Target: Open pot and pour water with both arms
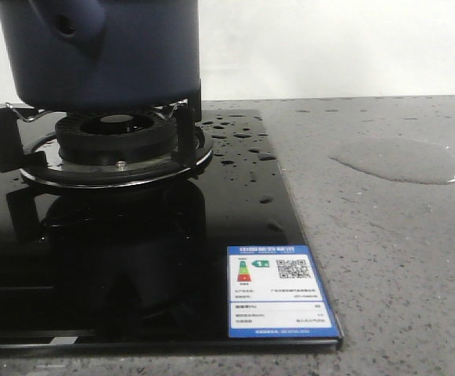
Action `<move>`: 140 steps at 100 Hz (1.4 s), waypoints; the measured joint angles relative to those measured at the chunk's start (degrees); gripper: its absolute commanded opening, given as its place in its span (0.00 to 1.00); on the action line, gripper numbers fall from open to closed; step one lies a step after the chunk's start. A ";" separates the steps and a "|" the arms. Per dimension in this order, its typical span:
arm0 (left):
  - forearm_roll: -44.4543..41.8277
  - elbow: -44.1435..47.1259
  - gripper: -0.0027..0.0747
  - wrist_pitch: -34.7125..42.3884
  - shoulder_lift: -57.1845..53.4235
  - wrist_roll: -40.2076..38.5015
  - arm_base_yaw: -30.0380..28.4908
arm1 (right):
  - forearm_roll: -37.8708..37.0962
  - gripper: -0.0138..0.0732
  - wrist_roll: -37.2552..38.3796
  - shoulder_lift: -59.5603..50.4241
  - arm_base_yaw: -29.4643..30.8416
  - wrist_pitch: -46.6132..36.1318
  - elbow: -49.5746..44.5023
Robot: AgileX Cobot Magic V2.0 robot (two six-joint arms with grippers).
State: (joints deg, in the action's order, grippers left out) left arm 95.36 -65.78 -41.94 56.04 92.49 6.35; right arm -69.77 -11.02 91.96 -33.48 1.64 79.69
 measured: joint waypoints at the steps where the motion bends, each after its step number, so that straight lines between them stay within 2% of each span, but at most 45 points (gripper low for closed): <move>1: 0.00 0.00 0.38 0.00 0.00 0.00 0.00 | -0.25 0.36 0.00 0.00 0.01 -0.12 0.11; 30: -0.13 0.00 0.38 0.00 0.00 0.00 0.00 | -14.95 0.36 0.00 0.00 0.22 -6.23 0.49; 53: -1.54 0.00 0.38 0.00 0.00 0.00 0.00 | -28.47 0.36 0.00 0.00 0.22 -6.88 0.96; 69: -3.22 0.00 0.38 0.00 0.00 0.00 0.00 | -32.83 0.36 0.00 0.00 0.12 -6.41 3.35; 96: -3.79 0.00 0.38 0.00 0.00 -0.07 0.00 | -33.79 0.36 0.22 0.00 0.12 -6.28 6.79; 127: -4.66 0.00 0.38 0.00 0.00 -0.07 0.00 | -27.51 0.36 4.22 0.00 0.12 -3.36 6.87; 134: -4.62 0.00 0.38 0.00 0.00 -0.07 0.00 | -23.16 0.36 9.08 0.00 0.12 -3.24 6.87; 140: -4.69 0.00 0.38 -0.11 0.00 -0.07 0.00 | -17.74 0.36 16.49 0.00 0.01 -1.64 6.87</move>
State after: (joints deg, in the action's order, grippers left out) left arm 90.67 -65.78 -42.05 56.04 92.41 6.35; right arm -87.51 5.47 91.96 -33.47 0.00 86.55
